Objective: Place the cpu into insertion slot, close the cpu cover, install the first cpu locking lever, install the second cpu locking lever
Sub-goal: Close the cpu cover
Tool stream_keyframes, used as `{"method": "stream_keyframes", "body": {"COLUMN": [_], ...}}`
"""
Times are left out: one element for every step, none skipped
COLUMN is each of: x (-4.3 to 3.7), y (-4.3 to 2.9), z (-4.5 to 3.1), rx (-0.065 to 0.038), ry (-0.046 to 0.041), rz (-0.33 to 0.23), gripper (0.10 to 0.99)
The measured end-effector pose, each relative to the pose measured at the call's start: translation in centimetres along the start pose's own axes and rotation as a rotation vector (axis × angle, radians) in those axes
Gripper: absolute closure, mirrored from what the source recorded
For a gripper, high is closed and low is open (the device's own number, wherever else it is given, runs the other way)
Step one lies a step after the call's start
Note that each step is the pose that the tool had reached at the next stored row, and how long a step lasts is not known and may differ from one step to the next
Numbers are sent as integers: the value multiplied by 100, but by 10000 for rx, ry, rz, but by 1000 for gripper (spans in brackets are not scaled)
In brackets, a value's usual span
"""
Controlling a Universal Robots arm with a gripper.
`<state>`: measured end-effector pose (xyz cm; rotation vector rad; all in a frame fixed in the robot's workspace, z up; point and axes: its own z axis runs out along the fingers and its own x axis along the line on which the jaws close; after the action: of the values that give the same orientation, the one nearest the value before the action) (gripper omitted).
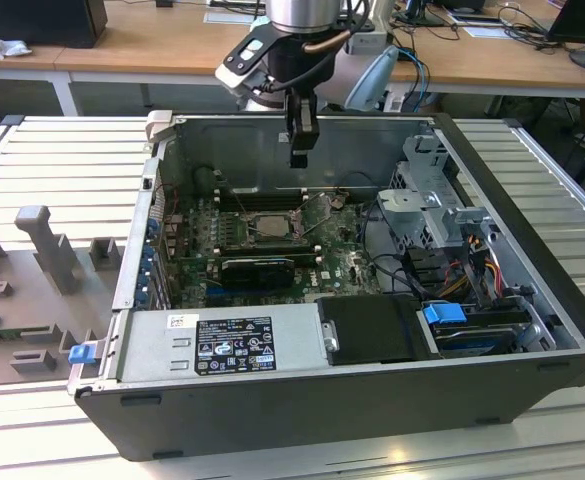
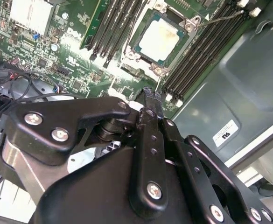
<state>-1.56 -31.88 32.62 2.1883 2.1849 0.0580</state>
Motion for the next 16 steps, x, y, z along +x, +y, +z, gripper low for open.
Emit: {"method": "stream_keyframes", "body": {"x": [0,0,0,0,0,0,0,0,0,0,0,0,0,0,0,0], "y": [7,23,42,55,76,111,131,151,176,187,199,216,229,239,253,262], "z": [-6,-13,-18,-17,-17,-15,-14,-12,-9,-8,-7,-5,-3,-3,-2,-1], "rx": [0,0,1,1,2,3,4,4,5,5,5,5,5,5,5,5], "ry": [0,0,0,3,1,0,1,0,0,0,-1,-1,0,0,0,0], "rz": [0,0,0,0,0,1,0,-1,0,0,0,-1,0,0,0,0], "gripper": [980,980,980,980,980,980,980,980,980,980,980,980,980,980,980,980]}}
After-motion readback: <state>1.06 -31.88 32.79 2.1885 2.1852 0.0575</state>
